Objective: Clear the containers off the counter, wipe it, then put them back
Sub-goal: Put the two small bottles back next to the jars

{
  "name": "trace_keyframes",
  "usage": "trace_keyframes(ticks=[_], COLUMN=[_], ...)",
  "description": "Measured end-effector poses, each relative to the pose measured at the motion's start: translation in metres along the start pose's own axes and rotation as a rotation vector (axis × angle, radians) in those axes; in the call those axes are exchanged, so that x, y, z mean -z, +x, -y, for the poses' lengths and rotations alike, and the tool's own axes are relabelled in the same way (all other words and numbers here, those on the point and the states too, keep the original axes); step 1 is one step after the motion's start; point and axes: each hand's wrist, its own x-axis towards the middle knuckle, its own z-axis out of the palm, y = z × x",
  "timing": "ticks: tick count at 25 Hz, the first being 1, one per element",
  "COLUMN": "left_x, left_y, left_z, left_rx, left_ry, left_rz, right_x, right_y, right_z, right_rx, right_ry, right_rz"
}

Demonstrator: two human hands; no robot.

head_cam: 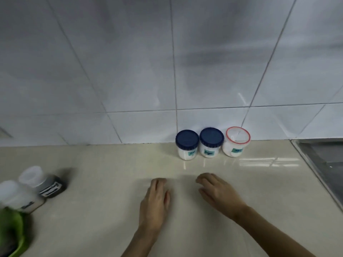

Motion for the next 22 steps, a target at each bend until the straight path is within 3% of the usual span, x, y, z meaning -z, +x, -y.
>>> trace_keyframes(ticks=[4, 11, 15, 19, 22], left_x=[0.038, 0.166, 0.233, 0.252, 0.245], left_y=[-0.049, -0.058, -0.042, -0.025, -0.017], left_z=[0.067, 0.198, 0.261, 0.303, 0.314], left_rx=[0.02, -0.011, 0.078, 0.29, 0.264], left_ry=[0.079, 0.201, 0.239, 0.12, 0.076], left_rz=[-0.005, -0.232, -0.347, -0.122, -0.066], right_x=[-0.028, -0.068, -0.078, -0.097, -0.111], right_y=[0.032, 0.139, 0.214, 0.285, 0.305], right_z=[0.06, 0.206, 0.287, 0.344, 0.361], right_rx=[0.091, 0.252, 0.262, 0.255, 0.264], right_ry=[0.039, 0.091, 0.182, 0.254, 0.118], right_rz=[0.103, 0.197, 0.177, 0.246, 0.332])
